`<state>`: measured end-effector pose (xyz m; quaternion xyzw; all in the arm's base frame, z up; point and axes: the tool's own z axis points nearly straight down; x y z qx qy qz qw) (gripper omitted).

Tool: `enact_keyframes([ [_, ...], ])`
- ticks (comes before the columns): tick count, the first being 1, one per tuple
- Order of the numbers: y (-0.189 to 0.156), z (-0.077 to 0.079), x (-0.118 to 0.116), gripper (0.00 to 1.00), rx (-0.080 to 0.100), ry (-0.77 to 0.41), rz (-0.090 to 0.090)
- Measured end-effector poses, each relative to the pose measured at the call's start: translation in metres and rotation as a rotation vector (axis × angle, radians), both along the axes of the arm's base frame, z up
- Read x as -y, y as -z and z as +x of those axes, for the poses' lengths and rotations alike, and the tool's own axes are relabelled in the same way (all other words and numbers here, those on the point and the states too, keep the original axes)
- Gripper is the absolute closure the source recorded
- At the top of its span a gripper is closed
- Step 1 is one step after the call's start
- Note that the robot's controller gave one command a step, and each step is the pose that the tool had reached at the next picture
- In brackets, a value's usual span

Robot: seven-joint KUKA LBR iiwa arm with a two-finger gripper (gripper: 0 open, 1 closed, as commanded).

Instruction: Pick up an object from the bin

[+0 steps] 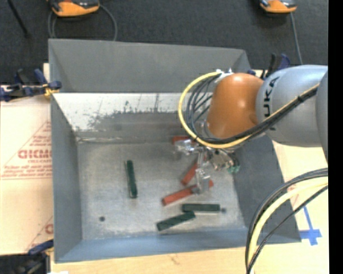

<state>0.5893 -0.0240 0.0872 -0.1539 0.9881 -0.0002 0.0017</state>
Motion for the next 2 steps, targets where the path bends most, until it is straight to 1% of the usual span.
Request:
enact_keyframes([
  [1, 0.0167, -0.0446, 0.0134, 0.0, -0.001, -0.265, -0.001],
  [2, 0.0168, -0.0443, 0.013, 1.0, -0.001, -0.263, 0.0],
])
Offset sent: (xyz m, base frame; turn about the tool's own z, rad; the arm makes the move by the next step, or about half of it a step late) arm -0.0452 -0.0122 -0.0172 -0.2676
